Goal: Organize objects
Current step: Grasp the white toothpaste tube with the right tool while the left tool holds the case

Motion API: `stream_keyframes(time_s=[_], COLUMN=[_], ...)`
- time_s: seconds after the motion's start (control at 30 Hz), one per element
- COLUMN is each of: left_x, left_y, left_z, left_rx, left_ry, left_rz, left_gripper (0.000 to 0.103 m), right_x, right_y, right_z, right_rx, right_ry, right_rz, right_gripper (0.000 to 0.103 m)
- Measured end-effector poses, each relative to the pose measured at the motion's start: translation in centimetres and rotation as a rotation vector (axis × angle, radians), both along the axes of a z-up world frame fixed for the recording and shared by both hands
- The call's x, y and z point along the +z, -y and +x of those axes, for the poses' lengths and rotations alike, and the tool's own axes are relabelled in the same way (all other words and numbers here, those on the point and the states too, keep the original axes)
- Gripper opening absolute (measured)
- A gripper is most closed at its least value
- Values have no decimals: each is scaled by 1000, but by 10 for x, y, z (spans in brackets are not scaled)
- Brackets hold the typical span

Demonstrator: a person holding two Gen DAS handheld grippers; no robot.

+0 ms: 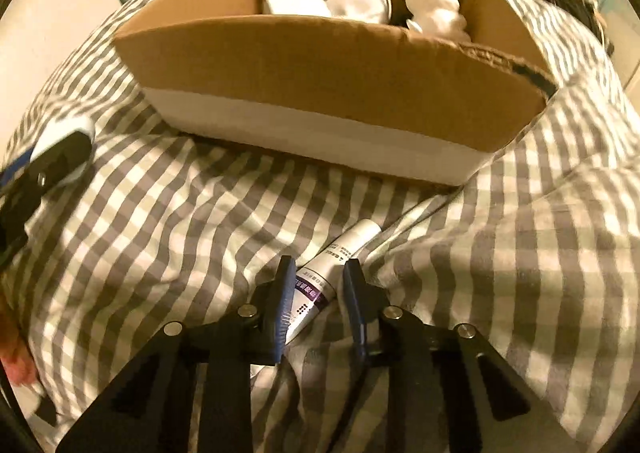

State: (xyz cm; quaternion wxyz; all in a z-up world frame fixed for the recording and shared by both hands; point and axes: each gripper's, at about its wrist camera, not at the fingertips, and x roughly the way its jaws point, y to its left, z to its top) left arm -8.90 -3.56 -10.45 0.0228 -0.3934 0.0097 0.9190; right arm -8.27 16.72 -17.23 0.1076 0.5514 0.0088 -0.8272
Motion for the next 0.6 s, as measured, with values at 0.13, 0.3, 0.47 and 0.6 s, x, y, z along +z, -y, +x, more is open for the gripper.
stream_keyframes(time_s=[0.13,0.3,0.47,0.6], left_x=[-2,-2,0,4], left_y=[3,4,5,5], left_z=[-2,0,3,5], left_rx=[2,2,8,13], left_ry=[6,6,-2,-4], left_rz=[18,27,27,21], left_gripper=[57,57,57,57], right_x=[-14,-22,5,36], right_y=[0,8,11,23], right_z=[-17,-26,-2,19], right_rx=[-33,-26,13,85], right_ry=[72,85,-43,-168], right_rz=[-22,-1,-41,-35], right_gripper=[44,47,32,21])
